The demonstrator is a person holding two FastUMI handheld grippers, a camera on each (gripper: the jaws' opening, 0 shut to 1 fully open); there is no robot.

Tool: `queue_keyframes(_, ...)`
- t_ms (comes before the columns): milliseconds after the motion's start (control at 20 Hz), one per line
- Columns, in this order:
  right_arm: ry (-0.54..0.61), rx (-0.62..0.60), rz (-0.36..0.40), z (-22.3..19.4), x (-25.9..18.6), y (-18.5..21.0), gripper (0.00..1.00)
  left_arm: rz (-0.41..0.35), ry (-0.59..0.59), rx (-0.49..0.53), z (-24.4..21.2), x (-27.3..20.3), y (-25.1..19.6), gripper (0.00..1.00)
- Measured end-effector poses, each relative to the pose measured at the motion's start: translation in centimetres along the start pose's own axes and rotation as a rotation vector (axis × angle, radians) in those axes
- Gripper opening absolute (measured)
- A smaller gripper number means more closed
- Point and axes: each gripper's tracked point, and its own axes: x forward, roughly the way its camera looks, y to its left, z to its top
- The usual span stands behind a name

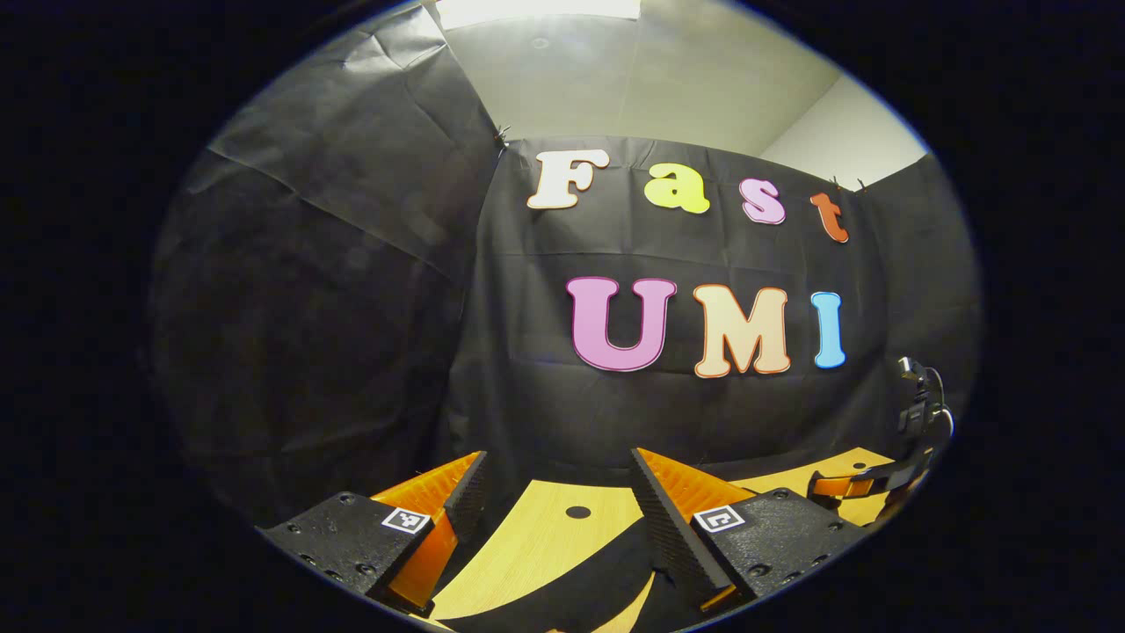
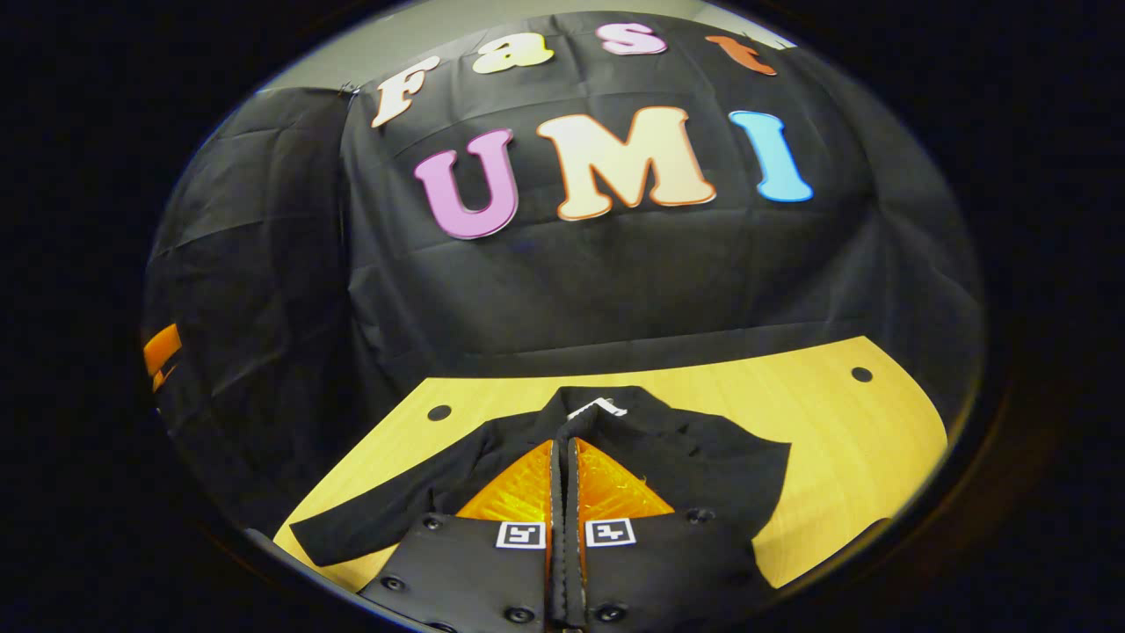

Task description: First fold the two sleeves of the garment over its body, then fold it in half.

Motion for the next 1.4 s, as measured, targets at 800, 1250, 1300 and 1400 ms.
queue_keyframes(800,-0.166,-0.005,0.155,3.6,-5.2,7.1,0.98,0.097,0.165,0.012,-6.8,-2.7,4.3,0.92)
queue_keyframes(1250,-0.328,0.091,-0.014,5.8,-17.6,-4.7,0.92,0.165,0.426,-0.059,-17.4,-5.6,4.1,0.94)
queue_keyframes(1300,-0.330,0.097,-0.032,5.6,-18.2,-5.8,0.93,0.172,0.453,-0.053,-18.6,-6.0,4.2,0.94)
queue_keyframes(1400,-0.329,0.112,-0.072,5.0,-19.4,-7.9,0.95,0.192,0.501,-0.038,-20.7,-6.7,4.5,0.94)
